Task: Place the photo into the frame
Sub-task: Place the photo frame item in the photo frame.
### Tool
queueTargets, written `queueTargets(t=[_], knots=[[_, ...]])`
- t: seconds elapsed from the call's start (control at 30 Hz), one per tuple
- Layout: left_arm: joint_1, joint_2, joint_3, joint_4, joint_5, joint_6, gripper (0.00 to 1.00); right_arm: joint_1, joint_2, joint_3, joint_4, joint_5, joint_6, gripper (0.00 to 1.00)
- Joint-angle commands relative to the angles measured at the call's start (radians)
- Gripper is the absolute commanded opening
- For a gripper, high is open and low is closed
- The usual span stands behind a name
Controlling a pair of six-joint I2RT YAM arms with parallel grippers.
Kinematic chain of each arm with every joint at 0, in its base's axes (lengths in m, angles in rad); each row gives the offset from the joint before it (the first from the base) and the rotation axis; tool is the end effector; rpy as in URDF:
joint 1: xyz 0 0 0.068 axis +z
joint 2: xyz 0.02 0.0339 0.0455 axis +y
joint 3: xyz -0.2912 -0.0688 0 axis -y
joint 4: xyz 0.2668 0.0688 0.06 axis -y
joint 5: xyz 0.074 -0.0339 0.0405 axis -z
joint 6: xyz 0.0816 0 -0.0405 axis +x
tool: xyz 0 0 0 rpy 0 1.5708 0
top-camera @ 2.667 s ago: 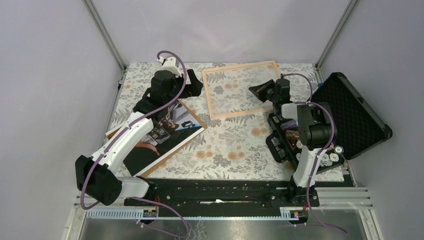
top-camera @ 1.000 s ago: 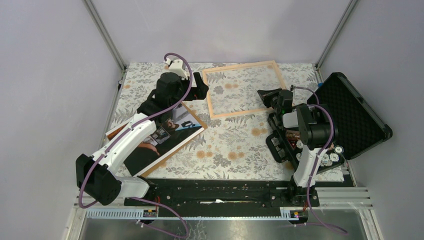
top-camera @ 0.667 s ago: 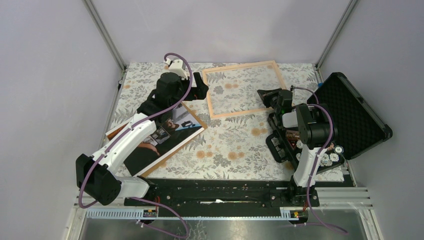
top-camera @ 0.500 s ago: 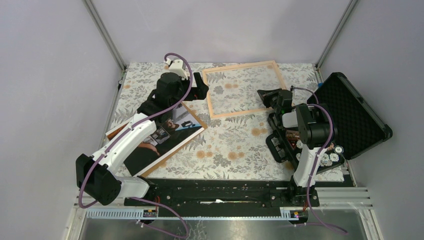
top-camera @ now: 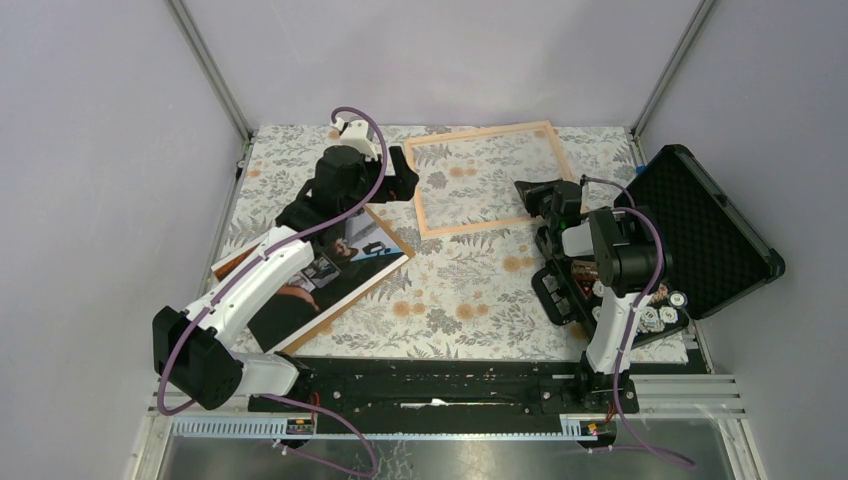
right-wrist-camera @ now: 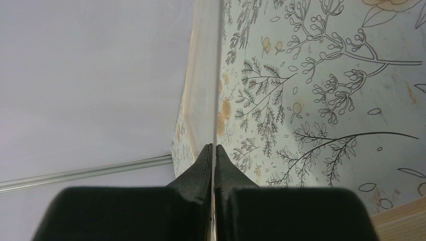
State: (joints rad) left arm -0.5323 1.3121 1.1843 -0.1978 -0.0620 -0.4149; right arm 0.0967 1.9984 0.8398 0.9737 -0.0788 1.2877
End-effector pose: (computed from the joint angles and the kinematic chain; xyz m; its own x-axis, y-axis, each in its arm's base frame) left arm 0.3171 -0.1809 0.3708 -0.4360 -0.2101 -0.8751 0.3062 0.8797 -0.3638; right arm 0.4526 0.0504 0.1295 -0.2175 0.9406 -0.2607 0.1273 0.2921 0.9479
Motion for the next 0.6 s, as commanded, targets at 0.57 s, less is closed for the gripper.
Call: queueTargets(t=[0.57], knots=[[-0.027,-0.009,0.024,0.003,-0.030,0.021,0.99,0.049,-0.062,-0.026,0.055,0.284,0.013,0.00]])
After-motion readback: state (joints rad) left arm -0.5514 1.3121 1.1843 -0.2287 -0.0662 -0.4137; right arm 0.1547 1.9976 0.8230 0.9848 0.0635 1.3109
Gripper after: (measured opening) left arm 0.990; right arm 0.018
